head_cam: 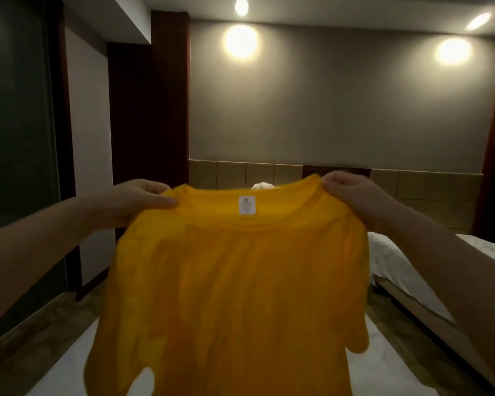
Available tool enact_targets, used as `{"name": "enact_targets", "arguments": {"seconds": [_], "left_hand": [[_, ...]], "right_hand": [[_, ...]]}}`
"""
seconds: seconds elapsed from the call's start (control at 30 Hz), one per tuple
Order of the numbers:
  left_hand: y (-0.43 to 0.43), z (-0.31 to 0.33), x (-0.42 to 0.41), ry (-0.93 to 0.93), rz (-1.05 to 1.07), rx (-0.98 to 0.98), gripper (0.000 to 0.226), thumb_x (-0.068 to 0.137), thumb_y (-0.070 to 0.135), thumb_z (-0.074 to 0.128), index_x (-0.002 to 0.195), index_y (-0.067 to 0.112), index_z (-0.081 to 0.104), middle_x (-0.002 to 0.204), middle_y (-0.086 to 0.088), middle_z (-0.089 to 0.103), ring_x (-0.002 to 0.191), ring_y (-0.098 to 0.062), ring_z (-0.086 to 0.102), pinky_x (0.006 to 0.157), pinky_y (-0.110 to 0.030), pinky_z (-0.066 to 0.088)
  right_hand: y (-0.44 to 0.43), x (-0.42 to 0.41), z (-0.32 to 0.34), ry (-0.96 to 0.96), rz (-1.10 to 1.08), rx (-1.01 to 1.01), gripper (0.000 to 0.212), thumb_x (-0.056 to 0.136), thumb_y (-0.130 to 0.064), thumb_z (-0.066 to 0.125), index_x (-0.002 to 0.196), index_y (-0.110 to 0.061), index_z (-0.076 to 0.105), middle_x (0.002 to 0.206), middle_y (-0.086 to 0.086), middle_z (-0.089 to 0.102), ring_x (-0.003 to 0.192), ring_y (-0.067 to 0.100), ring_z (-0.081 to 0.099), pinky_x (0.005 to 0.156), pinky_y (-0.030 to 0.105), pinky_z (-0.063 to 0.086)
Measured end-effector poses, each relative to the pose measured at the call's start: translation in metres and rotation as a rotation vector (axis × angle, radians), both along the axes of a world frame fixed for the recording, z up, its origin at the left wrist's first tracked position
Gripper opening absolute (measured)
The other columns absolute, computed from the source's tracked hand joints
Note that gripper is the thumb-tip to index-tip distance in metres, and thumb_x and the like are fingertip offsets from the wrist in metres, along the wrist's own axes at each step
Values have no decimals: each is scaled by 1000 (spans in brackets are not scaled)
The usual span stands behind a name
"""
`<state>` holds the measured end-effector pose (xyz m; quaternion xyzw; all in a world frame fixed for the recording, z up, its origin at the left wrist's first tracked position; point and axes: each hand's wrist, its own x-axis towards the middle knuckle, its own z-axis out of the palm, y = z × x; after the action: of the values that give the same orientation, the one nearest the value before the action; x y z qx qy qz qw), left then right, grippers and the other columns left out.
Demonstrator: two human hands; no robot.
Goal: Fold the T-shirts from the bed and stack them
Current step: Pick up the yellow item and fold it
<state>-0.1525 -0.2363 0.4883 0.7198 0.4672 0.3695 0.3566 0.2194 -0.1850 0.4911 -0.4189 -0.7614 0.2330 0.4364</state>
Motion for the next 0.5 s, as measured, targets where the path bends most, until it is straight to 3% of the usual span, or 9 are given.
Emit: {"name": "enact_targets", "arguments": {"seconds": [0.03, 0.1, 0.17, 0.23, 0.33, 0.5], "left_hand": [[2, -4, 3, 31, 28, 19, 96, 18, 65, 84, 95, 12, 61, 94, -8, 62, 77, -21, 65, 62, -29, 53], [3, -4, 8, -19, 59, 79, 91, 15, 67, 82, 82, 11, 57, 82, -4, 61, 67, -14, 63, 55, -25, 51], [3, -1, 11, 12, 65, 64, 100, 16, 66, 83, 90, 4, 58, 82, -5, 62, 65, -15, 63, 54, -23, 53], [0, -4, 11, 126, 23, -5, 107, 19, 67, 83, 104, 4, 61, 92, -5, 67, 74, -19, 68, 59, -24, 55], [1, -5, 7, 95, -9, 7, 88, 21, 67, 83, 92, 17, 64, 81, 3, 69, 69, -13, 68, 56, -22, 54], [7, -15, 9, -18, -57, 2, 64, 27, 63, 84, 72, 20, 68, 69, 3, 61, 58, -9, 60, 52, -19, 50]], "right_hand": [[2, -1, -3, -117, -39, 19, 16, 97, -30, 43, 99, -25, 58, 94, -4, 54, 85, 13, 53, 65, 25, 41], [3, 1, -3, -96, -93, 76, 17, 97, -32, 43, 98, -25, 58, 93, -3, 55, 85, 15, 54, 66, 25, 41], [0, 6, 0, 37, -89, 73, 20, 97, -33, 42, 99, -23, 59, 92, 0, 58, 82, 15, 56, 65, 26, 43], [0, 11, -3, -56, -98, 99, 22, 98, -33, 40, 104, -21, 57, 92, -1, 57, 83, 14, 55, 64, 25, 42], [1, 16, -12, -65, -109, 112, 21, 98, -32, 38, 105, -21, 55, 92, -2, 55, 83, 13, 54, 64, 25, 40], [1, 18, -24, -13, -55, -40, 19, 97, -31, 40, 99, -24, 58, 96, 1, 56, 86, 16, 56, 64, 27, 42]]}}
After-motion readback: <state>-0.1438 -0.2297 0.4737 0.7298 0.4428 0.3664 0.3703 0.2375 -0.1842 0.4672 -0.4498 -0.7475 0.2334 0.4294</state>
